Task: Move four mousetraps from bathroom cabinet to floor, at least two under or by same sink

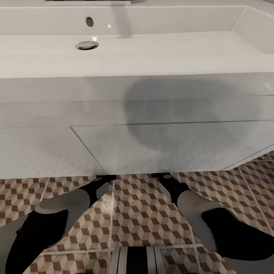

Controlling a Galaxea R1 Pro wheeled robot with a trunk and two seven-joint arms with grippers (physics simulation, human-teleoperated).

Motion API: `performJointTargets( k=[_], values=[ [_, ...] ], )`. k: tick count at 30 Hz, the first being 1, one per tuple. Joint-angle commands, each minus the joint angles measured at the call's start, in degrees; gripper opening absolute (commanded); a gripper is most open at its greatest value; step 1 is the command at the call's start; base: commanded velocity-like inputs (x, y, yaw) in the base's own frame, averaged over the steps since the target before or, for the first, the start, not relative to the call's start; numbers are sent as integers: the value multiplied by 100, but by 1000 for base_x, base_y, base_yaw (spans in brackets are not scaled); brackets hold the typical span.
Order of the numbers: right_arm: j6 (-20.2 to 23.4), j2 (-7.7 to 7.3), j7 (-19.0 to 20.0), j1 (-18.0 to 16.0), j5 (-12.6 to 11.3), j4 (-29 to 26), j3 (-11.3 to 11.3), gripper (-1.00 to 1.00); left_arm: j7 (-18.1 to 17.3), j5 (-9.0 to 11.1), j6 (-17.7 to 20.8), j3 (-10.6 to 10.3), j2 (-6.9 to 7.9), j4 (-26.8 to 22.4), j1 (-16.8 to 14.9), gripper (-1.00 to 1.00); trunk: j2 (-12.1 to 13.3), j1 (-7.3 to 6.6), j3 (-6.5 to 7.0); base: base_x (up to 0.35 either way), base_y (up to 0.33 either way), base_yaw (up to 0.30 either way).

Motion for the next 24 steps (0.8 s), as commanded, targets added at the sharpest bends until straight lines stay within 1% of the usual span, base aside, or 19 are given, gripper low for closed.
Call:
performJointTargets(
  k=[1,17,24],
  values=[
    [19,1,9,-23,11,-6,12,-100,4,-18,11,-1,0,2,-2,-100,0,-1,-8,0,0,0],
    [19,1,9,-23,11,-6,12,-100,4,-10,41,-1,15,45,-81,-100,0,-1,-153,0,0,0],
    [19,1,9,-23,11,-6,12,-100,4,-10,40,-1,17,48,-185,-100,0,-1,-216,0,0,0]
  ],
)
